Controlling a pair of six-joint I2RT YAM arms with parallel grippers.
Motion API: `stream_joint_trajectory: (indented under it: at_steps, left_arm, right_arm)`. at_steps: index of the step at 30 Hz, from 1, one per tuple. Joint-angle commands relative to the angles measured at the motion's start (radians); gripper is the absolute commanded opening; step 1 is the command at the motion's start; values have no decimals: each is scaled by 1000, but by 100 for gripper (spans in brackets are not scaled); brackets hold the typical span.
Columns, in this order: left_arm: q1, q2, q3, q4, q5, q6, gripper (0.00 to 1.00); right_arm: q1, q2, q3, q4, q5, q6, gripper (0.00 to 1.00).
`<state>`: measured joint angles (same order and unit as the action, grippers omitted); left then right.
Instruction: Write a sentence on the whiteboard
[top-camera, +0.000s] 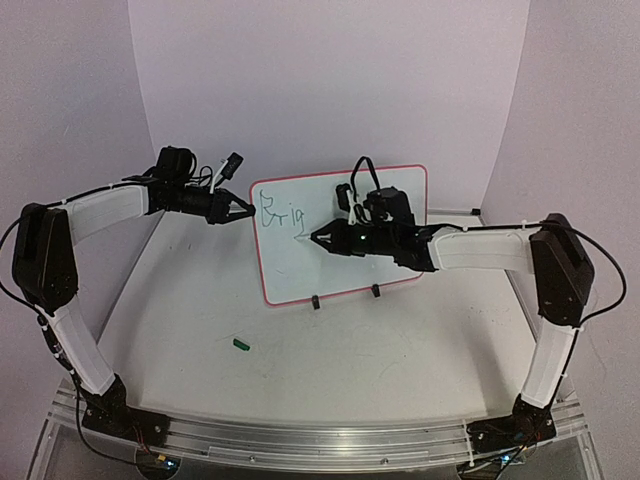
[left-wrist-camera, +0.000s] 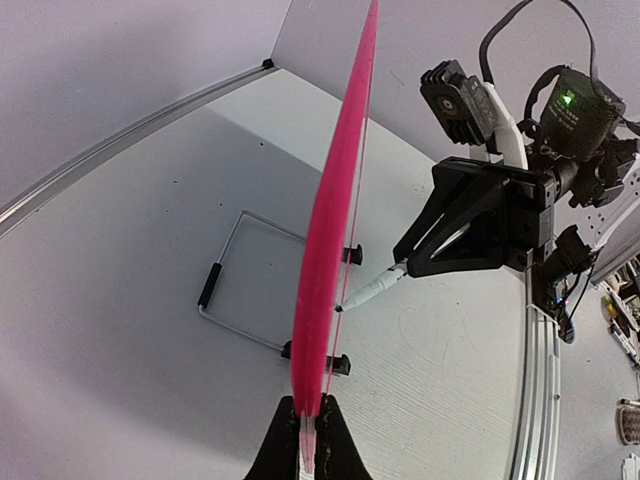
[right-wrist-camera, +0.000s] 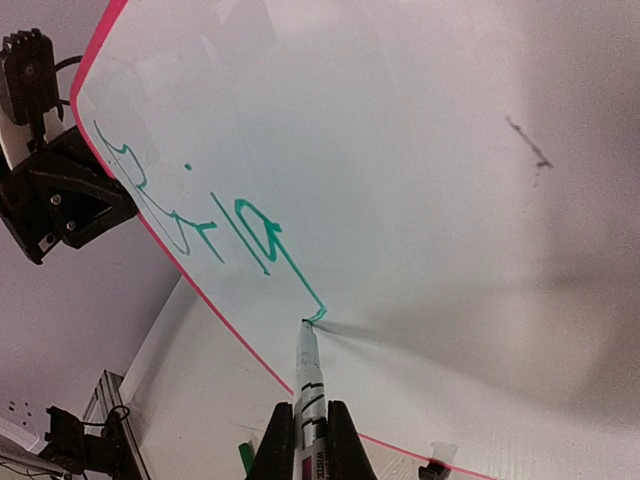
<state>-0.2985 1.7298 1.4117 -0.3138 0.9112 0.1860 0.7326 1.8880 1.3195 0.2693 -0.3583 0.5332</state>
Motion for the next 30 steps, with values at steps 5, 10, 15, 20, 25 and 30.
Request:
stream_joint_trajectory:
  at_steps: [5, 10, 15, 20, 25, 30]
  left_arm:
    - [-20, -41, 15, -30, 15, 15, 0]
    - [-20, -42, 15, -31, 14, 17, 0]
    - [-19, -43, 15, -31, 14, 17, 0]
    - [-19, -41, 13, -31, 14, 17, 0]
    - [-20, -39, 13, -31, 14, 17, 0]
    - [-21, -37, 15, -31, 14, 17, 0]
  right_arm:
    - [1, -52, 22, 120, 0, 40, 0]
    - [1, -144, -35, 166, -13, 37, 0]
    - [-1, -198, -36, 101, 87, -12, 0]
    - [-7, -177, 11, 30, 130, -51, 0]
    - [-11, -137, 53, 8, 113, -64, 0]
    - [-18, -116, 81, 1, 113, -66, 0]
